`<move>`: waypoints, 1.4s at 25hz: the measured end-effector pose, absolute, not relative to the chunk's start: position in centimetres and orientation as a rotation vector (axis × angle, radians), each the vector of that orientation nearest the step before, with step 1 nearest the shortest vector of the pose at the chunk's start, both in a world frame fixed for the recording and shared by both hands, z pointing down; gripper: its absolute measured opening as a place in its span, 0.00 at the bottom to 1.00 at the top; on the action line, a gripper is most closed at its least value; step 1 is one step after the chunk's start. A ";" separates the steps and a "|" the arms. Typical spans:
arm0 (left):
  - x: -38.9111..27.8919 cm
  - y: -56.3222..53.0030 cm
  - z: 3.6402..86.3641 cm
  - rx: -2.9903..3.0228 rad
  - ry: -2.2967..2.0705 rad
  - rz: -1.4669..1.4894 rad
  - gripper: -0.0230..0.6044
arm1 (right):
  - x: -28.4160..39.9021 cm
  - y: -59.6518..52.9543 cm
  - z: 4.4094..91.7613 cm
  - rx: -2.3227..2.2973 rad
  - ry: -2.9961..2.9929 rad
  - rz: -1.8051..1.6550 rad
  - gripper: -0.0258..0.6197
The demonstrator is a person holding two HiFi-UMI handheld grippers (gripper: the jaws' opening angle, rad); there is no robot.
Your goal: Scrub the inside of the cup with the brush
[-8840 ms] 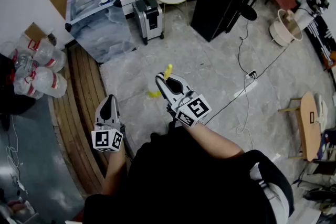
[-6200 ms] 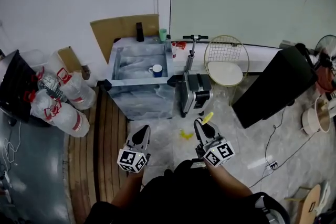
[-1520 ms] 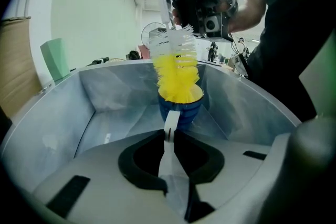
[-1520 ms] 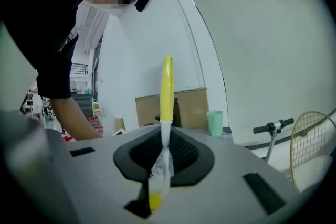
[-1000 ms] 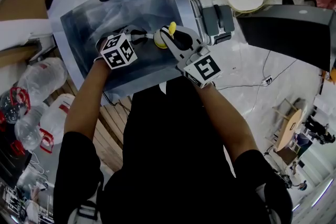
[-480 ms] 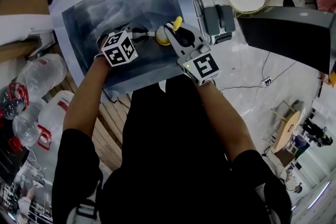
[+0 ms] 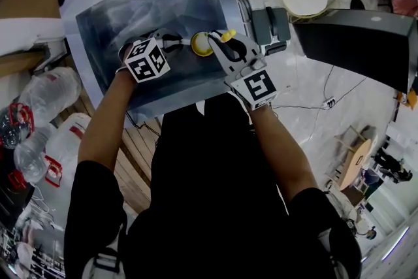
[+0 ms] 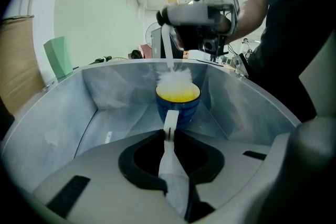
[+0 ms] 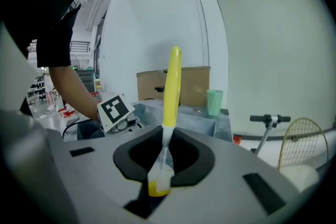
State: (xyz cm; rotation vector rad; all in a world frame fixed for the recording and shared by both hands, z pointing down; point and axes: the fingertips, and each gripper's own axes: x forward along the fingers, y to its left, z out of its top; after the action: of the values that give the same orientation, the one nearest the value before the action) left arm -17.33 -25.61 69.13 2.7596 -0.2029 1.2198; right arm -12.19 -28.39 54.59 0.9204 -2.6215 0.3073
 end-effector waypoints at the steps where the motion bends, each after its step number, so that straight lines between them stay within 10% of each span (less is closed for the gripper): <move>1: -17.3 -25.6 69.1 2.757 -0.205 1.217 0.15 | -11.9 -28.3 55.1 0.940 -2.623 0.344 0.12; 35: -17.6 -26.2 69.3 2.711 -0.269 1.232 0.15 | -12.6 -27.7 54.5 0.886 -2.721 0.514 0.11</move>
State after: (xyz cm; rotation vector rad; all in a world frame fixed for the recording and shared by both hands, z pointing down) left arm -17.59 -26.20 69.28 2.7106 -0.2690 1.2318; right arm -12.61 -27.69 54.46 0.8861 -2.7207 0.5145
